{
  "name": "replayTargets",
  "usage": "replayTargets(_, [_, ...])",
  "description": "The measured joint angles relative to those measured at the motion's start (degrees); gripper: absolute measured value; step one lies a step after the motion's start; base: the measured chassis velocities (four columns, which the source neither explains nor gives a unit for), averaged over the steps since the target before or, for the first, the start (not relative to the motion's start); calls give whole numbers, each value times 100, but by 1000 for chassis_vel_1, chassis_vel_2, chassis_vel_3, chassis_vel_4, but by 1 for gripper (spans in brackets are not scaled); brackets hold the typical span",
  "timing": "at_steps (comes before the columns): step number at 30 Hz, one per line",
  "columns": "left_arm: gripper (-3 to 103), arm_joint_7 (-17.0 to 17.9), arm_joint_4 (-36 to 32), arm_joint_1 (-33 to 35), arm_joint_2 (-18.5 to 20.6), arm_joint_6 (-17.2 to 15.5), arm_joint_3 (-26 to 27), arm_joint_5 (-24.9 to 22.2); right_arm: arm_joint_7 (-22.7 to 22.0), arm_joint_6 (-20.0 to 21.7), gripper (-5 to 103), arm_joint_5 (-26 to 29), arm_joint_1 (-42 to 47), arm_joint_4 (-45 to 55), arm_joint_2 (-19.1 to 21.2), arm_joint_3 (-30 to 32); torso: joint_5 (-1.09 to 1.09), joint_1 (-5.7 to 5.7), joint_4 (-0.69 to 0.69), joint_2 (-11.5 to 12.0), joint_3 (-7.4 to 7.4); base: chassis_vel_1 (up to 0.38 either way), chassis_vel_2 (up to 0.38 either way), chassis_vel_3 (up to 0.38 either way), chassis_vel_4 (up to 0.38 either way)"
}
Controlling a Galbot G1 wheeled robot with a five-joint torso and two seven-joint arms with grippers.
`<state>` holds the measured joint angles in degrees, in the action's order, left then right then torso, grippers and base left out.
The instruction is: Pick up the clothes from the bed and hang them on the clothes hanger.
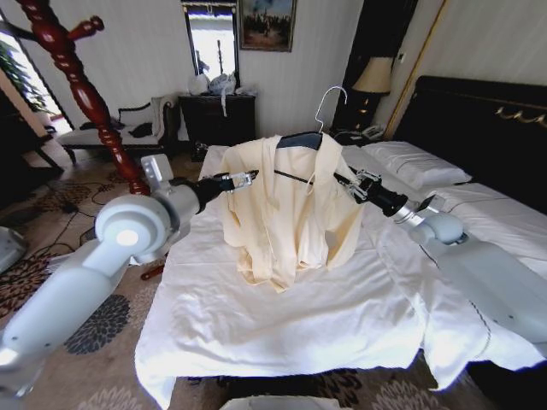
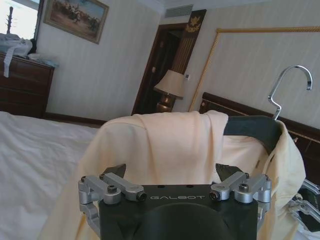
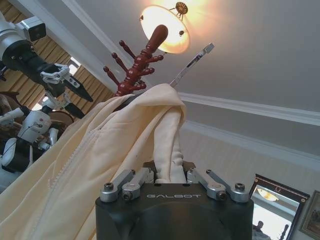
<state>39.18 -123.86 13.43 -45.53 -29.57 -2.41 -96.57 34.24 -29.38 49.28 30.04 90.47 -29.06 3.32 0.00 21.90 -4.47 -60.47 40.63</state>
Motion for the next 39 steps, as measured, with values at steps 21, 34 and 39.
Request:
replayTargets(21, [89,-10,351,-299,-652,82,-598,185,100,-79,23,-45,-45,-191,-151,-23,0,-2,1,0,-1,0,0,0,0])
replayTargets(34, [45,-117,456,-297,-699,229,-563,326,169,-166,23,-89,-8,-254,-176,-14,-1,-2,1,0,-1,0,0,0,0])
replayTargets(39, [29,-152,474,-307,-719,289,-562,346,182,-190,23,-95,-23,-290,-182,-15,-1,-2,1,0,-1,0,0,0,0])
